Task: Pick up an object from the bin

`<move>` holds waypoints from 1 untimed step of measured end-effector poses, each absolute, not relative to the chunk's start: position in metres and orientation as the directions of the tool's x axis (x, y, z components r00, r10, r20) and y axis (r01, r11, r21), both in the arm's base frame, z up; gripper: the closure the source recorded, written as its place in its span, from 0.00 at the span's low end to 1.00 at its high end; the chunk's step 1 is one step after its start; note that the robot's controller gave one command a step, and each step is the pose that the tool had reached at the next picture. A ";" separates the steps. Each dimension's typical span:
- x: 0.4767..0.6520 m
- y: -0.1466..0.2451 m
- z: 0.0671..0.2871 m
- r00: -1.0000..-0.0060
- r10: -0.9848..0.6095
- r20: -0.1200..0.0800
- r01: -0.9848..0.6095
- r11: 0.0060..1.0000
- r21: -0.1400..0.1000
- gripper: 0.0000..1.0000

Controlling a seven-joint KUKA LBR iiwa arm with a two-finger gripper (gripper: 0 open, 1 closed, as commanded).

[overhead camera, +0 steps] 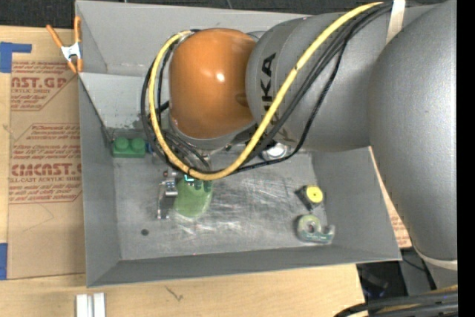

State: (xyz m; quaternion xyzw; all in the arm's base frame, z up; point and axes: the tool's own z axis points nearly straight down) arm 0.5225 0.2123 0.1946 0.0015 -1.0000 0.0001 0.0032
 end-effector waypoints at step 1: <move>0.570 0.096 0.073 -0.975 -0.223 -0.007 -0.223 0.975 0.007 0.00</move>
Offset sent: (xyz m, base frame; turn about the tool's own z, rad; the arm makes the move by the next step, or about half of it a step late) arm 0.0449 -0.1186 -0.1246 -0.2260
